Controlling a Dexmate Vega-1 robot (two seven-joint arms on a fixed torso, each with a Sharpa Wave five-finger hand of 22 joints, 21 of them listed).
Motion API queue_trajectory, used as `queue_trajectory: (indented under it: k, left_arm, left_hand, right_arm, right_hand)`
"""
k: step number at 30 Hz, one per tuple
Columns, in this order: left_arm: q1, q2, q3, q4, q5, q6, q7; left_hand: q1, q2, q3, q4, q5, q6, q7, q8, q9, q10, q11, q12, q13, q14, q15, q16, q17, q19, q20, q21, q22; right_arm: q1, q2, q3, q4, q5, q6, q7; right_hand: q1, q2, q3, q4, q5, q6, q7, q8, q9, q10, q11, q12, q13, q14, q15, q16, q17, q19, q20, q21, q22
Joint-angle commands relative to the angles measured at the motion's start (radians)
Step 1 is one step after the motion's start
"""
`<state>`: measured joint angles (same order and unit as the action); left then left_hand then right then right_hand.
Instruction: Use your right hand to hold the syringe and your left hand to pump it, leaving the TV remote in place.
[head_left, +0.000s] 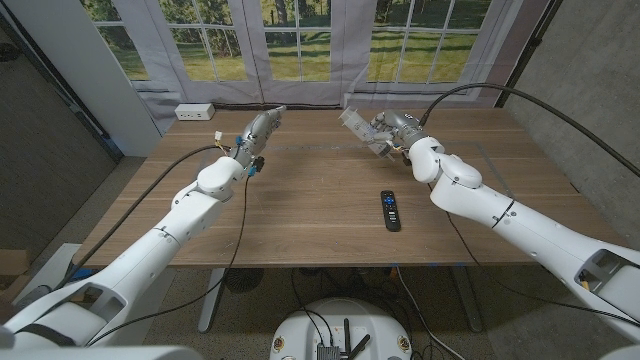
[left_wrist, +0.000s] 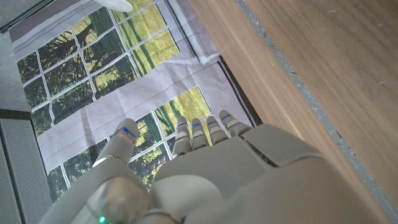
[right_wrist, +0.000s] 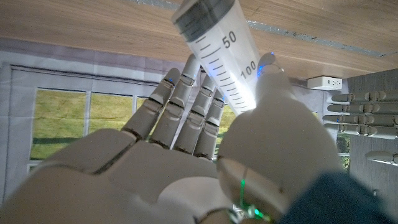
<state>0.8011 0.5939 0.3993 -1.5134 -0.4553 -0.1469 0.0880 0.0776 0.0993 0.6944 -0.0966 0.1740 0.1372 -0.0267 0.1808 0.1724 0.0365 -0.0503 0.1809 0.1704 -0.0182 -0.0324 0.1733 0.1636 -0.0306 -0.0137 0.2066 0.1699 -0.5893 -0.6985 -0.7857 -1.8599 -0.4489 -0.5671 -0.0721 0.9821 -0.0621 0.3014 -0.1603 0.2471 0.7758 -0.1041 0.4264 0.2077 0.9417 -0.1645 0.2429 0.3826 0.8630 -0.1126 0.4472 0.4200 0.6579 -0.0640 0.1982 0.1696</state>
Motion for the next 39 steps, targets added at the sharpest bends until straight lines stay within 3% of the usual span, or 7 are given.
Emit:
queue_trajectory:
  k: [1, 11, 30, 34, 39]
  left_arm:
    - [0.045, -0.033, -0.019, 0.031, -0.041, -0.031, 0.055]
    - [0.086, -0.057, -0.035, 0.036, -0.072, -0.054, 0.095]
    - [0.119, -0.1, -0.061, 0.079, -0.138, -0.123, 0.089]
    - [0.121, -0.094, -0.062, 0.087, -0.142, -0.129, 0.076]
    - [0.117, -0.086, -0.058, 0.106, -0.138, -0.145, 0.05]
  left_hand:
    - [-0.002, 0.075, -0.001, 0.003, 0.001, -0.008, -0.003, -0.003, 0.003, -0.02, -0.002, -0.005, 0.005, -0.013, -0.062, -0.003, 0.003, 0.009, -0.004, 0.006, 0.003]
    - [0.002, 0.077, 0.001, 0.003, 0.001, -0.007, -0.007, -0.002, 0.003, -0.025, -0.002, -0.003, 0.005, -0.017, -0.062, -0.002, 0.003, 0.019, -0.006, 0.007, 0.002]
    - [0.008, 0.078, 0.003, 0.001, 0.0, -0.003, -0.01, 0.0, 0.003, -0.023, -0.005, 0.002, 0.005, -0.018, -0.061, 0.001, 0.003, 0.033, -0.011, 0.007, 0.002]
    - [0.01, 0.077, 0.0, 0.002, -0.001, -0.02, -0.011, -0.005, 0.003, -0.037, 0.0, 0.001, 0.004, -0.032, -0.058, -0.001, 0.003, 0.035, -0.046, 0.001, 0.001]
    - [0.013, 0.076, -0.008, 0.004, -0.001, -0.109, -0.013, -0.017, 0.001, -0.086, 0.009, -0.004, 0.003, -0.079, -0.049, -0.004, 0.004, 0.019, -0.097, -0.014, 0.0]
  right_arm:
    - [0.039, -0.013, -0.039, 0.008, -0.071, 0.046, 0.069]
    - [0.071, -0.016, -0.064, 0.019, -0.145, 0.099, 0.137]
    - [0.119, 0.029, -0.127, 0.054, -0.334, 0.183, 0.253]
    - [0.127, 0.043, -0.139, 0.063, -0.367, 0.199, 0.284]
    - [0.137, 0.063, -0.152, 0.075, -0.409, 0.209, 0.319]
  right_hand:
    - [0.129, 0.145, -0.003, 0.0, 0.005, 0.084, -0.079, 0.007, 0.005, 0.035, -0.033, 0.001, 0.006, 0.002, -0.123, -0.003, 0.006, 0.005, -0.067, 0.0, 0.003]
    - [0.13, 0.145, -0.003, -0.001, 0.006, 0.084, -0.081, 0.006, 0.006, 0.035, -0.033, 0.001, 0.008, -0.002, -0.123, -0.007, 0.007, 0.005, -0.067, 0.0, 0.003]
    - [0.129, 0.145, -0.006, -0.002, 0.006, 0.079, -0.085, 0.001, 0.006, 0.034, -0.033, -0.005, 0.006, -0.006, -0.124, -0.013, 0.013, 0.003, -0.065, 0.0, 0.003]
    - [0.126, 0.144, -0.007, -0.001, 0.006, 0.078, -0.084, 0.001, 0.006, 0.031, -0.033, -0.007, 0.006, -0.009, -0.122, -0.016, 0.012, 0.003, -0.065, 0.0, 0.003]
    - [0.123, 0.144, -0.008, 0.0, 0.006, 0.078, -0.083, 0.0, 0.006, 0.034, -0.033, -0.006, 0.007, -0.011, -0.122, -0.018, 0.013, 0.002, -0.063, 0.0, 0.003]
